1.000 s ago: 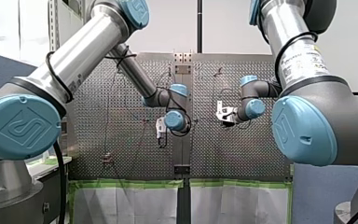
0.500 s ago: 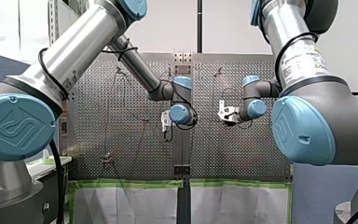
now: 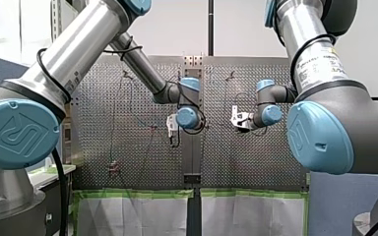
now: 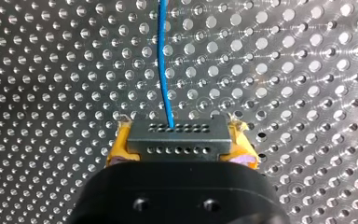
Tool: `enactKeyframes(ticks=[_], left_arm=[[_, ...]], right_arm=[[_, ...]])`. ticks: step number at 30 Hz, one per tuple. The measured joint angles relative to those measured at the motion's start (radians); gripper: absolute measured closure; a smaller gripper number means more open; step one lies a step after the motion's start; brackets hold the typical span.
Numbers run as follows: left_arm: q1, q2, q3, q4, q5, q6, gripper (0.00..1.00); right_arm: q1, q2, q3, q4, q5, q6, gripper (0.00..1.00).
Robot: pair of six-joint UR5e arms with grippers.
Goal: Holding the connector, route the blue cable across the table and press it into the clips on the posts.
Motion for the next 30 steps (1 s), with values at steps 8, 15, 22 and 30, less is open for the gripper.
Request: enactKeyframes(ticks=[8, 15, 22, 30], left_arm=[[0.003, -0.035, -0.011, 0.035, 0.057, -0.006, 0.99], [0.029, -0.082, 0.021, 0.054, 0.067, -0.009, 0.96], [0.079, -0.088, 0.035, 0.055, 0.096, -0.008, 0.96], [0.103, -0.088, 0.053, 0.052, 0.127, -0.007, 0.96]], right_arm=[[0.0, 0.002, 0.0, 0.0, -0.001, 0.0, 1.0], [0.0, 0.003, 0.0, 0.0, -0.001, 0.0, 1.0], [0.0, 0.005, 0.0, 0.0, -0.001, 0.0, 1.0], [-0.001, 0.007, 0.0, -0.002, 0.0, 0.0, 1.0]])
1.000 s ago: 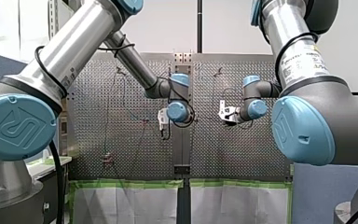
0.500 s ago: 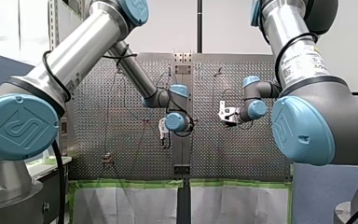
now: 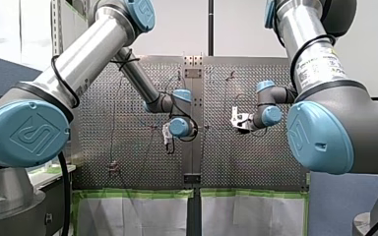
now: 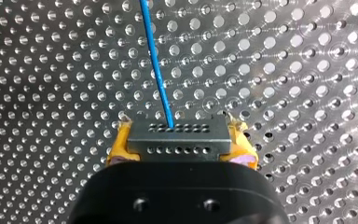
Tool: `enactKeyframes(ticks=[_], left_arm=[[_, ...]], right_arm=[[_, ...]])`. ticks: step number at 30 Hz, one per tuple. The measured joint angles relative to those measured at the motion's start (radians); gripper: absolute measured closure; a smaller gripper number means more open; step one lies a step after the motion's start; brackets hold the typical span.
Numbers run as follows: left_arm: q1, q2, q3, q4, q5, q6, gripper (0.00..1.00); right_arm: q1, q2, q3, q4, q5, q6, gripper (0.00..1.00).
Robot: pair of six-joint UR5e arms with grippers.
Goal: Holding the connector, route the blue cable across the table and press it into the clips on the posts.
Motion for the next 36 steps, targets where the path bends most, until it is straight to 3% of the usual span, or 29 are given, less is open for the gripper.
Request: enactKeyframes(ticks=[8, 25, 28, 29, 30, 34, 35, 36], left_arm=[[0.004, 0.0, 0.041, -0.024, 0.035, -0.002, 0.94], [0.034, -0.08, 0.148, -0.116, 0.025, 0.03, 0.94], [0.034, -0.081, 0.16, -0.137, 0.021, 0.033, 0.9], [0.033, -0.081, 0.161, -0.141, 0.021, 0.033, 0.76], [0.032, -0.081, 0.163, -0.146, 0.019, 0.034, 0.76], [0.022, -0.08, 0.164, -0.169, -0.001, 0.041, 0.61], [0.019, -0.079, 0.164, -0.176, -0.007, 0.044, 0.51], [0.016, -0.079, 0.164, -0.186, -0.017, 0.05, 0.51]], right_arm=[[-0.009, 0.0, -0.001, -0.018, -0.001, 0.0, 1.0], [-0.027, 0.0, -0.004, -0.025, 0.001, 0.001, 1.0], [-0.029, 0.0, -0.004, -0.024, 0.001, 0.001, 1.0], [-0.029, 0.0, -0.004, -0.025, 0.001, 0.001, 1.0], [-0.029, 0.0, -0.004, -0.025, 0.001, 0.001, 1.0], [-0.032, 0.0, -0.005, -0.028, 0.002, 0.001, 1.0], [-0.033, 0.0, -0.005, -0.028, 0.001, 0.001, 1.0], [-0.033, 0.0, -0.006, -0.028, 0.001, 0.001, 1.0]])
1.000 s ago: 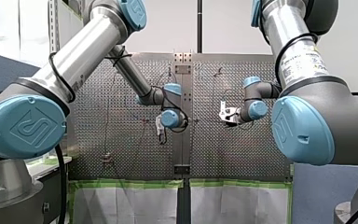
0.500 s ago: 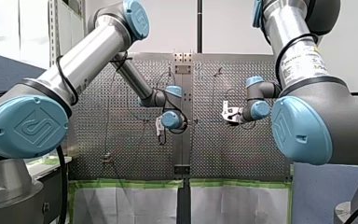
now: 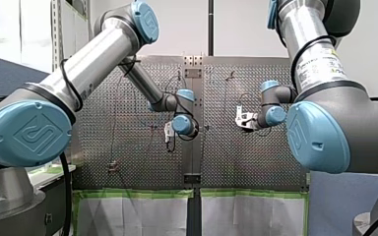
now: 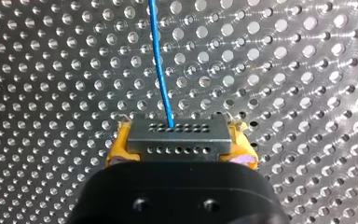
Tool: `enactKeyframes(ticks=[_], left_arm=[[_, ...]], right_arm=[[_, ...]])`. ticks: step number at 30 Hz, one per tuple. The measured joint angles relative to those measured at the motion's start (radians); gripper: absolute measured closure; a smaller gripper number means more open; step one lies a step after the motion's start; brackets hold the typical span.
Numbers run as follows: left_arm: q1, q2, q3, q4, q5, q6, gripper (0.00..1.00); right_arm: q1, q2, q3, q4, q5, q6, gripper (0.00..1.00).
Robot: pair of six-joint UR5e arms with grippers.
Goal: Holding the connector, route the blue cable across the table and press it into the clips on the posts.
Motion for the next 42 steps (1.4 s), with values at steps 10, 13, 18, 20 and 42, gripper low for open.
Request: enactKeyframes(ticks=[10, 13, 18, 20, 42], left_arm=[[-0.026, 0.007, 0.0, -0.077, -0.036, 0.056, 0.0], [-0.036, 0.019, 0.0, -0.097, -0.033, 0.057, 0.0], [-0.058, 0.052, 0.0, -0.11, -0.064, 0.046, 0.0], [-0.064, 0.061, 0.0, -0.117, -0.071, 0.042, 0.0], [-0.138, 0.127, -0.074, -0.139, -0.153, 0.038, 0.0]], right_arm=[[-0.002, 0.0, -0.008, -0.001, -0.003, -0.001, 1.0], [-0.003, 0.0, -0.008, -0.001, -0.003, -0.001, 1.0], [-0.004, 0.0, -0.008, -0.001, -0.005, 0.0, 1.0], [-0.005, 0.0, -0.008, 0.0, -0.008, 0.0, 1.0], [-0.005, 0.0, -0.008, 0.004, -0.013, 0.0, 1.0]])
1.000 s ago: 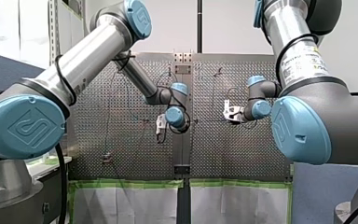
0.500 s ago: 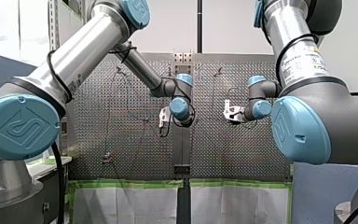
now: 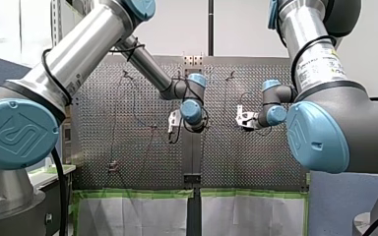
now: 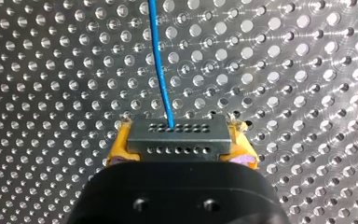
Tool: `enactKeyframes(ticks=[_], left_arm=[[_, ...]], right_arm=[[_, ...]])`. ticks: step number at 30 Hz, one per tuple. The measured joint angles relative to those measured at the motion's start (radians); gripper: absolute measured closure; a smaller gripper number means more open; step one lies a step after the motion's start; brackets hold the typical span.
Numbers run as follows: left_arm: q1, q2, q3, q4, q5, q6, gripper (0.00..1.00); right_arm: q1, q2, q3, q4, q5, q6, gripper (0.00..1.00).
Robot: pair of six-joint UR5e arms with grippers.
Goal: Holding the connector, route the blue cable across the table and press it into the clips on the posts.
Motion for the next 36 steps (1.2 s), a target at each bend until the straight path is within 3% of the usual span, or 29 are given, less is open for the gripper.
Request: enactKeyframes(ticks=[5, 15, 31, 36], left_arm=[[-0.038, 0.001, -0.002, 0.026, -0.014, -0.007, 0.0], [-0.133, -0.03, 0.032, 0.107, -0.084, -0.066, 0.0], [-0.132, -0.151, 0.165, 0.004, -0.099, -0.127, 0.0], [-0.137, -0.191, 0.211, -0.03, -0.11, -0.137, 0.0]], right_arm=[[-0.002, 0.0, 0.0, 0.0, 0.0, 0.0, 1.0], [-0.02, 0.0, 0.0, 0.006, 0.0, 0.003, 1.0], [-0.039, 0.0, 0.001, 0.017, -0.001, 0.0, 1.0], [-0.04, 0.0, 0.001, 0.017, -0.016, 0.0, 1.0]])
